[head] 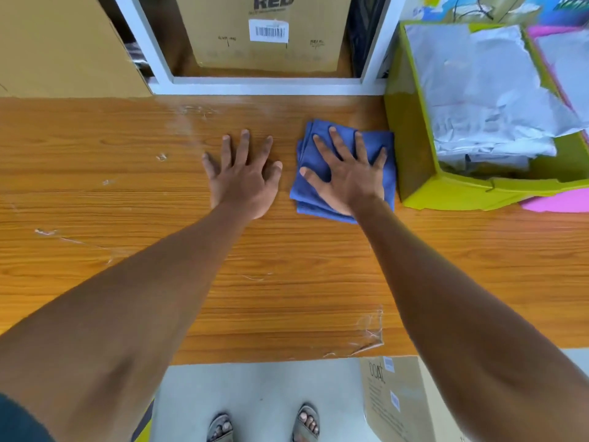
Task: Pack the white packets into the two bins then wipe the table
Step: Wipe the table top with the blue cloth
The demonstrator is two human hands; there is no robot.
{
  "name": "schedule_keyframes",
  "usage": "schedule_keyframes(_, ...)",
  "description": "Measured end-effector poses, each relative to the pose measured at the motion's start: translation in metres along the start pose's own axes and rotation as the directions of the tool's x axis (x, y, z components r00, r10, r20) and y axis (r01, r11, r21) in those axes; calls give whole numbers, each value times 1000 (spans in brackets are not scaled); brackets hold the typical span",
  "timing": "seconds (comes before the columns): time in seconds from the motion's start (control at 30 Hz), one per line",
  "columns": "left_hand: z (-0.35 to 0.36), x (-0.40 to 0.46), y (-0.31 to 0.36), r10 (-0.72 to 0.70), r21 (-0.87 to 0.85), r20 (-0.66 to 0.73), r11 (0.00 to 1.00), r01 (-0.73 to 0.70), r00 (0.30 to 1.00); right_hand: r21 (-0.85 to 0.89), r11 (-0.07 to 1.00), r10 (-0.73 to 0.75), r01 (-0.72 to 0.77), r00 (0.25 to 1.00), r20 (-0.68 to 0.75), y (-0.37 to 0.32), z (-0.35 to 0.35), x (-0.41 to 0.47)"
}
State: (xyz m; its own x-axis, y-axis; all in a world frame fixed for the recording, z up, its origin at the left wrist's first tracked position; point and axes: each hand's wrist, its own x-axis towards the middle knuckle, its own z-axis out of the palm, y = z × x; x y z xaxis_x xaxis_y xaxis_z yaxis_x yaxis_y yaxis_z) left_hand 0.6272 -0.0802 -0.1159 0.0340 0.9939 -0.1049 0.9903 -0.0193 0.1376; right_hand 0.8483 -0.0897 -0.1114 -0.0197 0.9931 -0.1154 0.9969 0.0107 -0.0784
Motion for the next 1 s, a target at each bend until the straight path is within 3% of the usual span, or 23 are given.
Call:
schedule_keyframes(0.13, 0, 1, -2, 17, -10, -18, 1000, -17, 1000, 18, 1000, 14, -15, 999, 36, 2, -8, 22)
schedule_keyframes(0.3, -3, 1, 0, 25, -28, -19, 999, -25, 1000, -26, 1000, -13, 11, 997, -74, -6, 8, -39)
schedule_keyframes(0.4, -2, 1, -1, 31, -24, -31, 999, -32, 999, -27, 1000, -14, 13, 999, -42, -8, 12, -51)
schedule_keyframes(0.7, 0, 4, -1, 26, -23, -33, 999, -27, 999, -13, 999, 34, -33, 996, 87, 6, -17, 67)
schedule_keyframes(0.87, -1, 4, -2, 36, -25, -39, 999, -37, 999, -48, 999, -18, 15, 998, -55, -2, 5, -15)
schedule_keyframes(1.0, -1, 5, -1, 42, -25, -45, 999, -43, 998, -40, 999, -6, 5, 1000, -24, -1, 10, -41)
